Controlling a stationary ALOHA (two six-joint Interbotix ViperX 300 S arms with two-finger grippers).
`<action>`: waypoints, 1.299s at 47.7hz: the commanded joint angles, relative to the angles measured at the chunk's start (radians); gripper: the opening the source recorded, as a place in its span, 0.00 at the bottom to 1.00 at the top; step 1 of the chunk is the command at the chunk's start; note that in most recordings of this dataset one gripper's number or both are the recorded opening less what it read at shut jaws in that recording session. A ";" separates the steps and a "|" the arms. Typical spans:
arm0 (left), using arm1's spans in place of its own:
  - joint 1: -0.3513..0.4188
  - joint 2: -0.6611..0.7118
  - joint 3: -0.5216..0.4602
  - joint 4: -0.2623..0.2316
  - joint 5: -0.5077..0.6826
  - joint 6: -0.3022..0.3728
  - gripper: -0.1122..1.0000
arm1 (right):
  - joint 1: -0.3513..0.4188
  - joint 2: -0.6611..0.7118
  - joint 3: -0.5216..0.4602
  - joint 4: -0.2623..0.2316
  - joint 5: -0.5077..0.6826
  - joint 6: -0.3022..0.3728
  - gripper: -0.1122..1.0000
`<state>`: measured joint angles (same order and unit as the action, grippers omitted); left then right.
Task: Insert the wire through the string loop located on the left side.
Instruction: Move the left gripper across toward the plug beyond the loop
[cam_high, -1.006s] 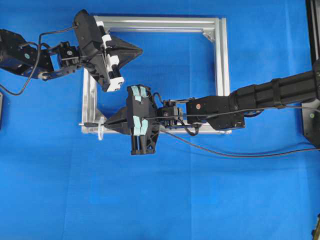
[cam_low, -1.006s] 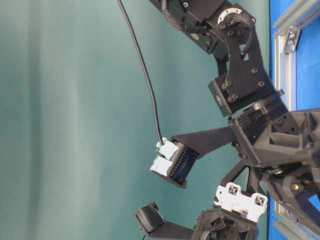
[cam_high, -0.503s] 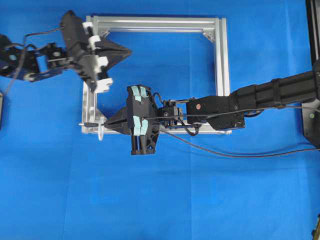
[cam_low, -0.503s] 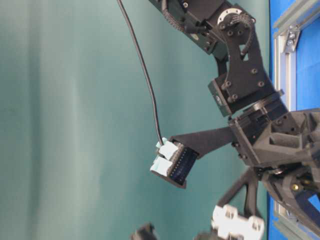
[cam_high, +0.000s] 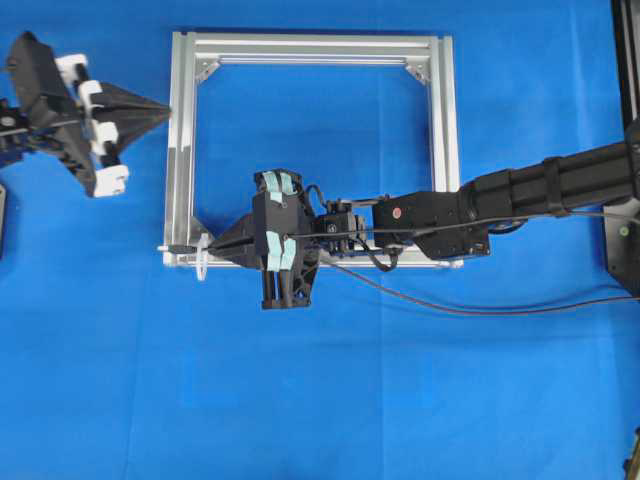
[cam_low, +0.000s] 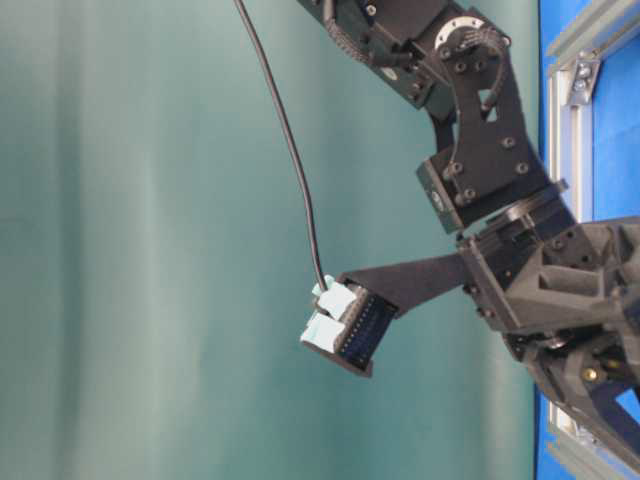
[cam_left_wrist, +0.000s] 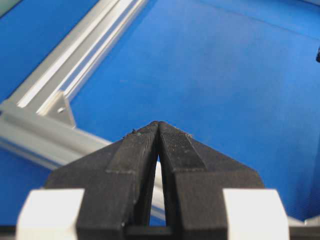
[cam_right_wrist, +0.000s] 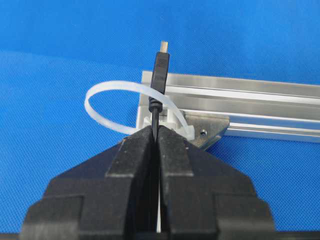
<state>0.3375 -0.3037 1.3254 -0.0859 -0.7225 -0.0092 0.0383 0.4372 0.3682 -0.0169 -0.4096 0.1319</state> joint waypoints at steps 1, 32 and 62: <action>0.008 -0.051 0.008 0.002 0.021 -0.002 0.10 | -0.003 -0.020 -0.017 0.002 -0.005 0.002 0.06; -0.178 -0.120 0.003 0.002 0.104 -0.003 0.10 | 0.000 -0.020 -0.015 0.002 -0.005 0.003 0.06; -0.485 -0.275 0.052 0.015 0.127 0.014 0.10 | 0.003 -0.020 -0.017 0.002 -0.006 0.003 0.06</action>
<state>-0.1427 -0.5722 1.3852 -0.0736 -0.5983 0.0031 0.0399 0.4372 0.3682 -0.0184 -0.4096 0.1335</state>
